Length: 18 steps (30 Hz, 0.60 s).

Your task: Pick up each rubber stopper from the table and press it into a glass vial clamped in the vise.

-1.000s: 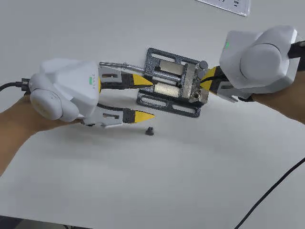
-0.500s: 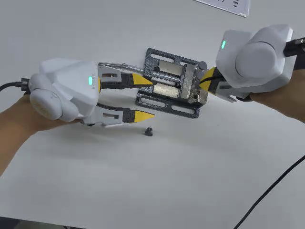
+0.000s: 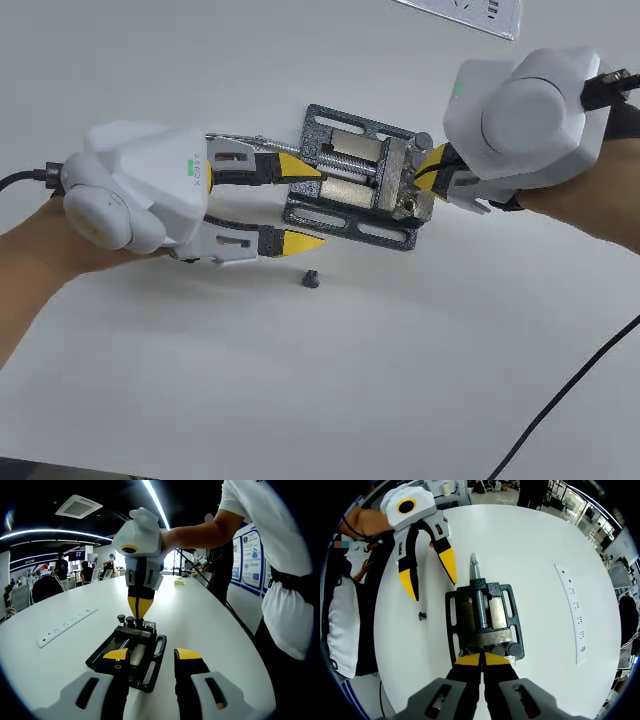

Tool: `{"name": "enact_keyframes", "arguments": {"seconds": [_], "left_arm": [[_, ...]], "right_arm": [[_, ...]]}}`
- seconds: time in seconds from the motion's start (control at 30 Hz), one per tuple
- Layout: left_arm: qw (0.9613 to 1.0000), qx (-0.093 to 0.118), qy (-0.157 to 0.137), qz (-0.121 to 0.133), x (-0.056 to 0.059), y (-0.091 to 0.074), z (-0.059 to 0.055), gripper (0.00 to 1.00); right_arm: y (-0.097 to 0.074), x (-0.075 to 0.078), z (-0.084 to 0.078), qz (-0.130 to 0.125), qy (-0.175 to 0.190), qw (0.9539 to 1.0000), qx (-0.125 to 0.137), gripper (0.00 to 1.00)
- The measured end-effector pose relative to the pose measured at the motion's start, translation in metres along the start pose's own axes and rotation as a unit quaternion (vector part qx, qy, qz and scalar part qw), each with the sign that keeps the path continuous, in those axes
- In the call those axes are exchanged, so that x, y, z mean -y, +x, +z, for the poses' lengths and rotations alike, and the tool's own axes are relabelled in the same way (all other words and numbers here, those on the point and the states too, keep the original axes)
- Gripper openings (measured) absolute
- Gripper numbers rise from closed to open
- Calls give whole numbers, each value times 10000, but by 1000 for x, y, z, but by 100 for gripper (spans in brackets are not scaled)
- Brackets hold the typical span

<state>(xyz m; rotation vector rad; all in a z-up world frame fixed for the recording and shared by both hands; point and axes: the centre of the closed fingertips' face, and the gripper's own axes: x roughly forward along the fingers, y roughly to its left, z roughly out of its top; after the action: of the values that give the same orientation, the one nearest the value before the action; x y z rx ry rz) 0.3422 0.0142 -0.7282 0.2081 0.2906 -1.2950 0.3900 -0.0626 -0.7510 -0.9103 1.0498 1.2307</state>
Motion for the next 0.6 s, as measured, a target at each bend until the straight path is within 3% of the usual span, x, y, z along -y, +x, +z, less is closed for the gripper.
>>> {"name": "enact_keyframes", "arguments": {"seconds": [0.6], "left_arm": [[10000, 38, -4, -9, -8, 0, 0, 33]], "right_arm": [[3, 2, -1, 11, 90, 9998, -175, 0]]}}
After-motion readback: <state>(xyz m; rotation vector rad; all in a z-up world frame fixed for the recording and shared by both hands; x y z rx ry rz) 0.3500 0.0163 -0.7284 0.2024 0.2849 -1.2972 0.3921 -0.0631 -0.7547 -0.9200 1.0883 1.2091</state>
